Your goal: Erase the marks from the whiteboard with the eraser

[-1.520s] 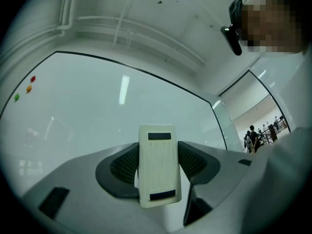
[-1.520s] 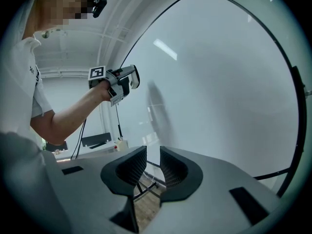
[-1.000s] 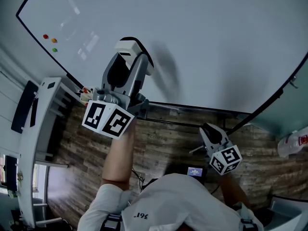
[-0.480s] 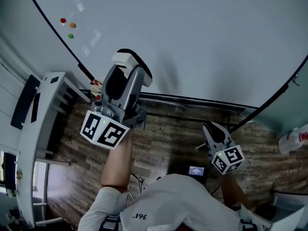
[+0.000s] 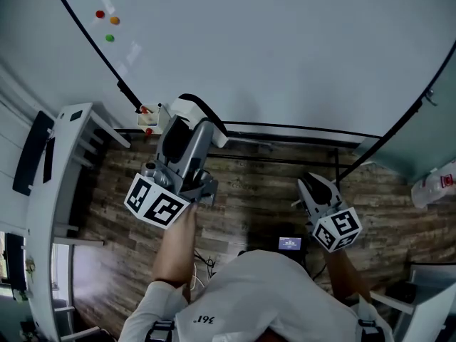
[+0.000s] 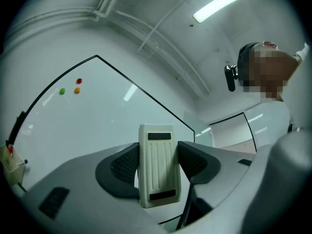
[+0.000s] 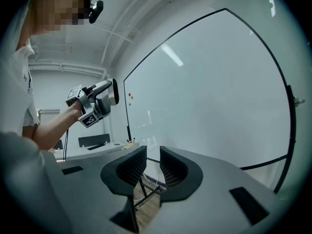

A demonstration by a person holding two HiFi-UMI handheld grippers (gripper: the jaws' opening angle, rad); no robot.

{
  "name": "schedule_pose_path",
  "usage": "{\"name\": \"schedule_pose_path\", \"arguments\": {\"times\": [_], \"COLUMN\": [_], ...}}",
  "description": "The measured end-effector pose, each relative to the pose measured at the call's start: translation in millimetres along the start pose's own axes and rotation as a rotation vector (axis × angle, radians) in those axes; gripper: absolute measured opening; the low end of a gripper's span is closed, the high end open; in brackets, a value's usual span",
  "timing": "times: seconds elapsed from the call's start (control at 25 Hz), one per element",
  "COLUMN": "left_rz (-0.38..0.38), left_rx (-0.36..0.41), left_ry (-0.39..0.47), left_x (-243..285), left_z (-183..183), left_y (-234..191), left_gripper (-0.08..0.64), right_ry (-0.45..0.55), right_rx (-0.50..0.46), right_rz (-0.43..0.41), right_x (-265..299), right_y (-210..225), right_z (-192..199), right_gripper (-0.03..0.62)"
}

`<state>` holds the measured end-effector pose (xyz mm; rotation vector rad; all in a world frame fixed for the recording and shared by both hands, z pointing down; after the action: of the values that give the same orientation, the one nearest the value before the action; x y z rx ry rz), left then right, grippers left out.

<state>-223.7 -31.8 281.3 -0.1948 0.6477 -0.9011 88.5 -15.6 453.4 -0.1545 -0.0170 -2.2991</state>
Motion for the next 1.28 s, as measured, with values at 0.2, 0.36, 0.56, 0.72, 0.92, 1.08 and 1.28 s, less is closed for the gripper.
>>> {"name": "schedule_pose_path", "arguments": {"times": [0.2,0.36,0.56,0.72,0.92,1.08,1.28], "left_rz": [0.022,0.025,-0.002,-0.019,-0.045,-0.071,-0.078], "left_rx": [-0.076,-0.138,-0.176,-0.205,-0.247,-0.279,-0.307], "left_ry": [-0.018,-0.03,-0.049,-0.08,-0.111,-0.136,-0.152], "left_x": [-31,-54,-81,-99,-122,-141,-158], "left_z": [17,30,41,57,71,84,92], "left_y": [-2,-6,-13,-16,-22,-25,-27], "left_gripper": [0.255,0.255,0.255,0.255,0.255,0.255,0.255], "right_ry": [-0.005,-0.002,0.001,-0.004,-0.007,-0.011,-0.017], "right_rx": [-0.009,-0.025,-0.033,-0.035,-0.039,-0.039,-0.015], "right_rz": [0.011,0.016,0.026,0.032,0.041,0.045,0.044], "right_x": [-10,-15,-21,-26,-28,-31,-33], "right_y": [-16,-25,-34,-39,-44,-48,-51], "right_z": [-1,-5,-8,-7,-7,-6,-3], "right_gripper": [0.098,0.098,0.098,0.098,0.098,0.098,0.097]}}
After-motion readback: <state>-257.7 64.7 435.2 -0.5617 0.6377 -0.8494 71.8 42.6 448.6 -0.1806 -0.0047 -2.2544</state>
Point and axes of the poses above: the fingertips, and each gripper's own axes: x forward along the fingers, y to its right, z out of its underside, the point moved 7 cm from there along -x, backward along the fingers, and after that the axes turned 11 degrees about -x, right-handed, at the moved point
